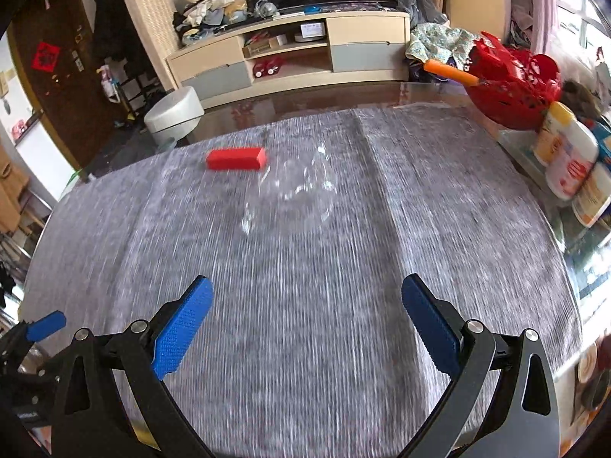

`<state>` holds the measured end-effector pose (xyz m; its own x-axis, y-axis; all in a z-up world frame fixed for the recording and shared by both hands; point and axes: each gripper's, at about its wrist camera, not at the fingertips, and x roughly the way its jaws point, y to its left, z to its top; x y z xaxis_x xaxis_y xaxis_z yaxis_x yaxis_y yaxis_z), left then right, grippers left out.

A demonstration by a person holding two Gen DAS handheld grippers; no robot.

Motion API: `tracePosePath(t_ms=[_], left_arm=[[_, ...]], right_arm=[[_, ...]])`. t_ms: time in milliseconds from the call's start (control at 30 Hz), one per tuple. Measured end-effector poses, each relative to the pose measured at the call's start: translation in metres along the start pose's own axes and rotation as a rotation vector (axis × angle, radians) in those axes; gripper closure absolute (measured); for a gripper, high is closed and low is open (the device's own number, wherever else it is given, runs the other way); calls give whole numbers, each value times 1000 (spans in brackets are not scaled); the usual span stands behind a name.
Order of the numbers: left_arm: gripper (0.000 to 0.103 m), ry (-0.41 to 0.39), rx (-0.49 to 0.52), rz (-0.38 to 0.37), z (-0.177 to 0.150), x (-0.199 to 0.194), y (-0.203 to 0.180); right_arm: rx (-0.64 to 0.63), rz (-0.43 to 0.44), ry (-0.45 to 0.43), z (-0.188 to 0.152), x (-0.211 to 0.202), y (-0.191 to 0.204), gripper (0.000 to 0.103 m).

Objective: Collect trash
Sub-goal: 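Grasp the clear plastic wrap with the right gripper, then grasp the red block with the left gripper while the right holds the clear plastic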

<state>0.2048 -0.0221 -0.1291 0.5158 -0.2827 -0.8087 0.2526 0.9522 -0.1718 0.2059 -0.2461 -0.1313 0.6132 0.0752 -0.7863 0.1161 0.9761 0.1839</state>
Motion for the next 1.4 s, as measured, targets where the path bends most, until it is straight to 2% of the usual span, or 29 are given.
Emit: tracePosePath(t_ms=[167,467,633,733,800,867,900,1000,1100,1400], left_arm=[[16,10,-7,-13,25,25,0],[16,29,6,-16,59,65,5],[16,28,24,-28,75,81,2],[16,28,35,-33,85,89,-3],[16,28,42,-37,90,94,-7],[16,28,48,-42,95,100,-10],[16,29,50,-45,98,103,-12],[16,31,55,-51,104,111,-18],[15,38,58,-57,113,125,-25],[15,55,75,-83,138,169,-45]], right_arm=[[18,2,24,22,32,0,4],[17,-13,70,39,81,-4,4],[4,-7,72,45,94,-3,9],[-22,8,56,49,97,-1,20],[-20,40,55,53,98,-2,37],[-19,42,43,58,96,-1,49],[-21,40,33,59,95,-2,62],[-6,64,17,68,92,-10,81],[-9,48,-12,75,89,-17,88],[-16,39,-26,93,94,-37,90]])
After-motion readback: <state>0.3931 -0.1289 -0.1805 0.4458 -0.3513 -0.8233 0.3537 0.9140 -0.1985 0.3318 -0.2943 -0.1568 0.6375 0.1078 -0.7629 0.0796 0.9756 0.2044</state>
